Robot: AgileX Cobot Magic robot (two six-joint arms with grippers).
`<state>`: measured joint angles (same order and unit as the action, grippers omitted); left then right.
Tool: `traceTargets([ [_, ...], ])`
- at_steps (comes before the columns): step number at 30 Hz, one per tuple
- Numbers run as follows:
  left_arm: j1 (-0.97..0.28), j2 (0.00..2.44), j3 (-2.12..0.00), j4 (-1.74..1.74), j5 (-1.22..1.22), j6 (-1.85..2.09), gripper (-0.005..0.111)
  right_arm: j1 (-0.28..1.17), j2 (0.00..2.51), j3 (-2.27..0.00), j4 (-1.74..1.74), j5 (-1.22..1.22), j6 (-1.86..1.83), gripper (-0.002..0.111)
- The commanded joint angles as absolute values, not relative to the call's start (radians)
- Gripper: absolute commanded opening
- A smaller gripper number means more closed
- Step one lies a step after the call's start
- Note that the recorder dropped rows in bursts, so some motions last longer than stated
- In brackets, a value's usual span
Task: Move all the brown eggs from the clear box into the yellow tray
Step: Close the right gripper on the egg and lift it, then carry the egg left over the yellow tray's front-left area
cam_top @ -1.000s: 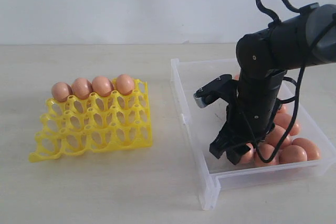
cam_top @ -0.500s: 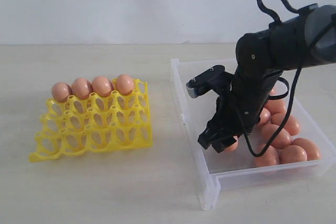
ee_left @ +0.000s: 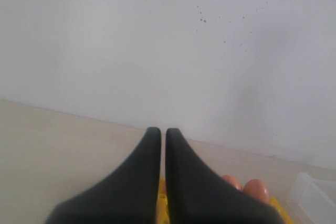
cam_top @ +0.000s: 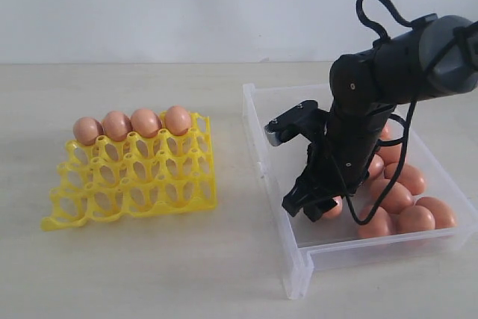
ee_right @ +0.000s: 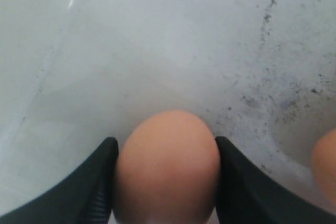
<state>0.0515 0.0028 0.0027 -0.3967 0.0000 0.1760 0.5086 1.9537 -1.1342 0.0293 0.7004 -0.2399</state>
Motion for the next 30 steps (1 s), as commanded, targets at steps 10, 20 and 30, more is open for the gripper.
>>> traceTargets([
  [10, 0.047, 0.000, 0.000, -0.400, 0.000, 0.185, 0.004, 0.510, 1.960, -1.118, 0.033, 0.536, -0.207, 0.000],
  [20, 0.047, 0.000, 0.000, -0.400, 0.000, 0.185, 0.004, 0.510, 1.784, -1.101, 0.091, 0.201, -0.155, 0.000],
  [30, 0.047, 0.000, 0.000, -0.400, 0.000, 0.185, 0.004, 0.569, 1.714, -0.863, 0.048, -0.592, -0.014, 0.000],
])
